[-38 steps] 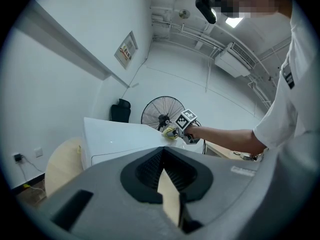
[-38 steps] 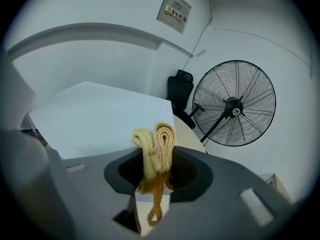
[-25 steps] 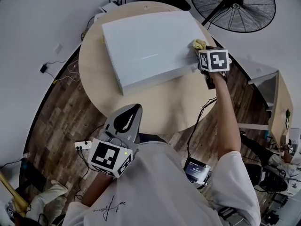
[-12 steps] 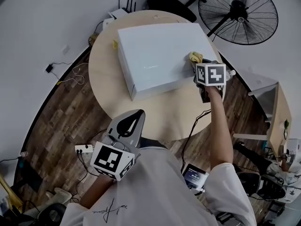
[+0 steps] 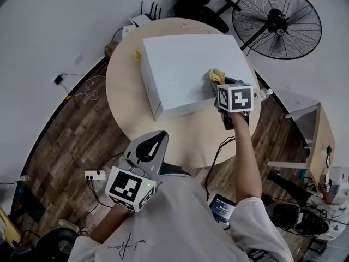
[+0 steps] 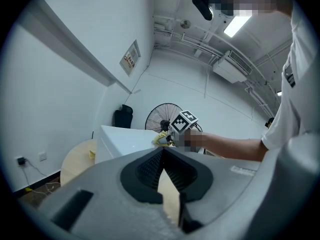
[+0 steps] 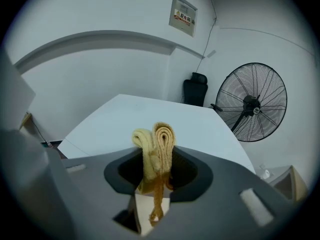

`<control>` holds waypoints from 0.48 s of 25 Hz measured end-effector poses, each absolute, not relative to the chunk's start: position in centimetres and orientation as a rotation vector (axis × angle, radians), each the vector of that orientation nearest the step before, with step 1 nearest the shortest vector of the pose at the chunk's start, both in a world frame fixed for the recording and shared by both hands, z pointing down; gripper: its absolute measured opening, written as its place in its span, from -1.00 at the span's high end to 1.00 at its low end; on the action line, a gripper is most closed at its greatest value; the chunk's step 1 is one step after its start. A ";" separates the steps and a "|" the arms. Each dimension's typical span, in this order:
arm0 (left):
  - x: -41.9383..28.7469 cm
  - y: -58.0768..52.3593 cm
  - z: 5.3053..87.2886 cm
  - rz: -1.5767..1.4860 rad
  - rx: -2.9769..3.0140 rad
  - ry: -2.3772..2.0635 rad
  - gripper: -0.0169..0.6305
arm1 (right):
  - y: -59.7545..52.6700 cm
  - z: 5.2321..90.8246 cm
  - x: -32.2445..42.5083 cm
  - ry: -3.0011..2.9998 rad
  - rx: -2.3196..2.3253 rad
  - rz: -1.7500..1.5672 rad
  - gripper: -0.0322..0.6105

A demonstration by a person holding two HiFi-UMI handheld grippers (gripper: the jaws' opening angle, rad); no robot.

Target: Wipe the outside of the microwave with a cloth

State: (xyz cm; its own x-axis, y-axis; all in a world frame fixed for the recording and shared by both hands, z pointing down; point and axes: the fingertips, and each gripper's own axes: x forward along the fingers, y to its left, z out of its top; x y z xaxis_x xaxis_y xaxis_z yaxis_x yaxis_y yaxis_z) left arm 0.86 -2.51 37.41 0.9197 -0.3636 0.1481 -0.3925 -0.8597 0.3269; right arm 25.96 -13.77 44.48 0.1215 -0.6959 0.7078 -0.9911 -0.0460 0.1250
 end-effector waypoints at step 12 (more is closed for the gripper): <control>-0.5 -1.7 37.9 0.106 2.722 -0.565 0.98 | -14.0 44.6 19.7 -1.730 1.703 0.614 0.49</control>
State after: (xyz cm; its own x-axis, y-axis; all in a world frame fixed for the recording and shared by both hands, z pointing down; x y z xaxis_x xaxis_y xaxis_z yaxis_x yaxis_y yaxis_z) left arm -0.52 -1.67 37.94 0.9175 -0.3711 0.1435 -0.3978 -0.8564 0.3292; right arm 19.66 -14.02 44.56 0.0306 -0.7014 0.7121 -0.9934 0.0576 0.0994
